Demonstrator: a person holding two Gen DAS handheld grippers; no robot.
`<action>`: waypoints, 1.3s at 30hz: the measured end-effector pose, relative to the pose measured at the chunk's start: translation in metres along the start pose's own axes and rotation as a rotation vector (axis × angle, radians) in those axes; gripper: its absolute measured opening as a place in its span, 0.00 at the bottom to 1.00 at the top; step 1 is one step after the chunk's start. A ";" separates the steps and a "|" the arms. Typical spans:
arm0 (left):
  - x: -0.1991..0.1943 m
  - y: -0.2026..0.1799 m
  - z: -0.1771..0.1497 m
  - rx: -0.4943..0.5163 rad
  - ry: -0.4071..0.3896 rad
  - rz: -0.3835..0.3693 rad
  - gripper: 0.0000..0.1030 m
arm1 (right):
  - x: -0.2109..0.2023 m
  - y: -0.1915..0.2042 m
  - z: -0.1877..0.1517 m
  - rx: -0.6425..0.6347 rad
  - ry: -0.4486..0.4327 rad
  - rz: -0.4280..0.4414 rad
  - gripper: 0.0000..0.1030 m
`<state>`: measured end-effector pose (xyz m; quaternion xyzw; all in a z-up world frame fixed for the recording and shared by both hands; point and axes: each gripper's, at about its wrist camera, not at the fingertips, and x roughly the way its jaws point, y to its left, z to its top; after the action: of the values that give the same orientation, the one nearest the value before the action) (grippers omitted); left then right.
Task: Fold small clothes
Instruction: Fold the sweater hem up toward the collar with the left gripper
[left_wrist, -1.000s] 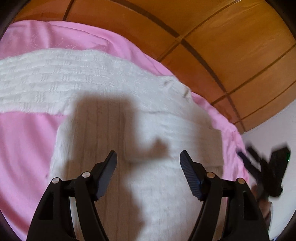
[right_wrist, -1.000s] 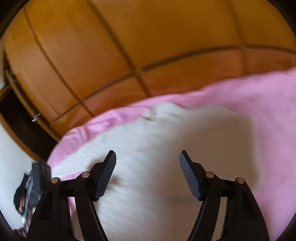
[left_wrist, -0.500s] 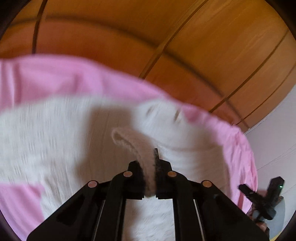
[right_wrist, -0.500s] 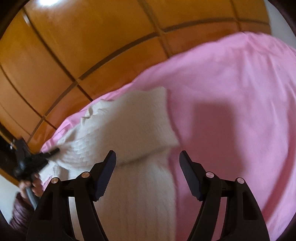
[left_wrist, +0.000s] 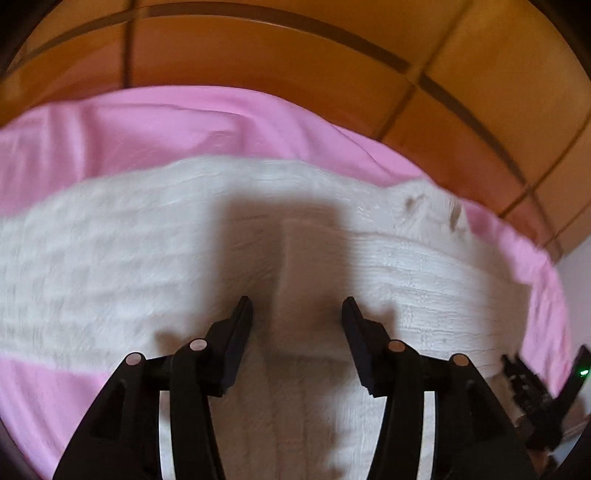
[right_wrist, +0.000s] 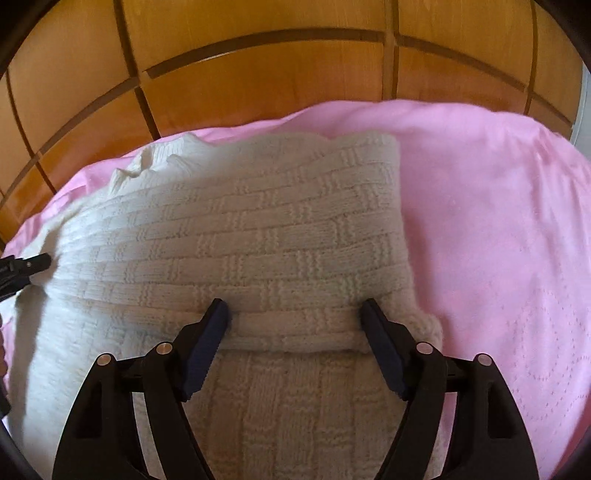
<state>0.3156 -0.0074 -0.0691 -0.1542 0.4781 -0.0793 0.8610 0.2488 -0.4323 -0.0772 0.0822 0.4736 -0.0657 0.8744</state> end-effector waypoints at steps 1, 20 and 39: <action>-0.006 0.004 -0.003 -0.018 -0.014 -0.001 0.51 | 0.000 -0.001 0.000 -0.001 0.002 0.003 0.76; -0.152 0.258 -0.087 -0.700 -0.313 0.009 0.64 | 0.001 0.008 0.001 -0.041 0.004 -0.026 0.91; -0.143 0.314 -0.028 -0.767 -0.372 0.013 0.05 | 0.000 0.011 -0.003 -0.052 -0.003 -0.047 0.91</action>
<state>0.2128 0.3229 -0.0758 -0.4719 0.3102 0.1389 0.8135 0.2488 -0.4211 -0.0779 0.0483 0.4755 -0.0740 0.8753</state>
